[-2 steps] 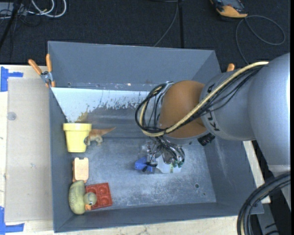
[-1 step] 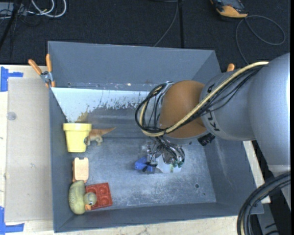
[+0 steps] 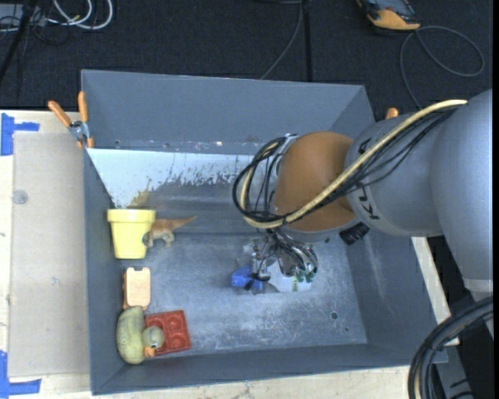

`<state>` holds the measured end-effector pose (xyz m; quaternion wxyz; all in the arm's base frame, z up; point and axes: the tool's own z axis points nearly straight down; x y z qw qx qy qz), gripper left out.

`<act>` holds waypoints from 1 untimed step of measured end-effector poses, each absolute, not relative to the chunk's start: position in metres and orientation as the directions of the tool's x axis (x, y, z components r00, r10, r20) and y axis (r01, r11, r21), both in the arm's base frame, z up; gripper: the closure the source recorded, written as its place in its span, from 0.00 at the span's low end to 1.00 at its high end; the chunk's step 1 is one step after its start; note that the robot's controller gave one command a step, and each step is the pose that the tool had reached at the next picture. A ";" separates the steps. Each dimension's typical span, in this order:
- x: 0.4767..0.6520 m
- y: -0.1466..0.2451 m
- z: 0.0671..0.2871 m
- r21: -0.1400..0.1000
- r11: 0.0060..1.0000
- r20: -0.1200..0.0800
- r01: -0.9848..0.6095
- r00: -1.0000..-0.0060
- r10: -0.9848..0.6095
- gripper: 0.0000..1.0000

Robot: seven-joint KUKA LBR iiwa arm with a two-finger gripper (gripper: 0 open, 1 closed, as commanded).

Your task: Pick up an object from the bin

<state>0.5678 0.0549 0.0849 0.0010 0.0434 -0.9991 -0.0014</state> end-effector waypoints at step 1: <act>0.572 0.055 0.184 0.003 0.994 -0.002 -0.109 -0.994 -0.109 1.00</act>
Offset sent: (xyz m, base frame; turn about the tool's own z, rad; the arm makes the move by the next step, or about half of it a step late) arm 0.0000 0.0000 0.0000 0.0000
